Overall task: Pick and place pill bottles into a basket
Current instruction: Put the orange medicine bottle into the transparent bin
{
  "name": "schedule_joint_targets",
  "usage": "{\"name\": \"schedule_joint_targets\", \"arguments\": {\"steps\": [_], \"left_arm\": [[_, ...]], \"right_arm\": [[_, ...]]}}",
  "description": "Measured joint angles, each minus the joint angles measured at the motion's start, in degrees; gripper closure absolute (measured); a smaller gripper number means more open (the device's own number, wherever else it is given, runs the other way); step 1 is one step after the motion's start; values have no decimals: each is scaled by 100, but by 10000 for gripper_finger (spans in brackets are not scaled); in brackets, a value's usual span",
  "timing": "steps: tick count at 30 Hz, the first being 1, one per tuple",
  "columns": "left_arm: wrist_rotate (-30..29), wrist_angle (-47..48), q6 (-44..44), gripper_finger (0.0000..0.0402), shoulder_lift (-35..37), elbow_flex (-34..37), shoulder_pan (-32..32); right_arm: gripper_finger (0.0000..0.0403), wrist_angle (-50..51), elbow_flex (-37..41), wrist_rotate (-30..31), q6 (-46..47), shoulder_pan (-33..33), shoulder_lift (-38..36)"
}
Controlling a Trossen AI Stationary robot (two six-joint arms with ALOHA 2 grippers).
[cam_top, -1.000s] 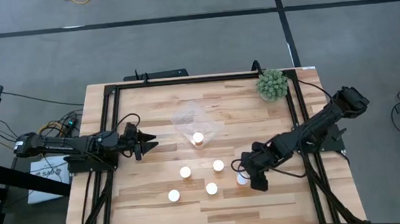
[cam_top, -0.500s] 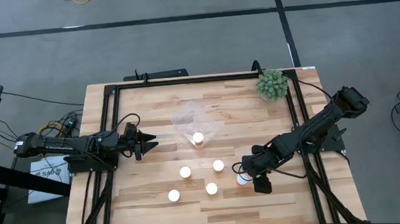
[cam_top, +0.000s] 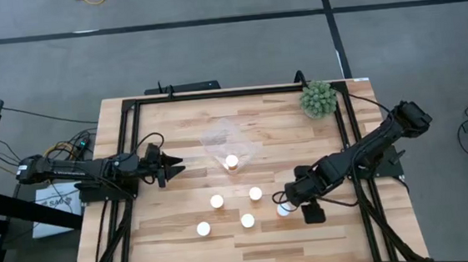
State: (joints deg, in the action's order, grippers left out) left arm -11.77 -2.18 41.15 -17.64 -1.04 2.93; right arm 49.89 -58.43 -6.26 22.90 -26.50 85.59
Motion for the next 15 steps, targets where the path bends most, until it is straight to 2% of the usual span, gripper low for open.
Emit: {"name": "schedule_joint_targets", "arguments": {"steps": [9,15], "left_arm": [[0,-4,2,155,1,0,0],[0,-6,2,155,0,0,-1]], "right_arm": [[158,20,0,17,-290,18,-1],[170,12,0,14,211,196,0]]}}
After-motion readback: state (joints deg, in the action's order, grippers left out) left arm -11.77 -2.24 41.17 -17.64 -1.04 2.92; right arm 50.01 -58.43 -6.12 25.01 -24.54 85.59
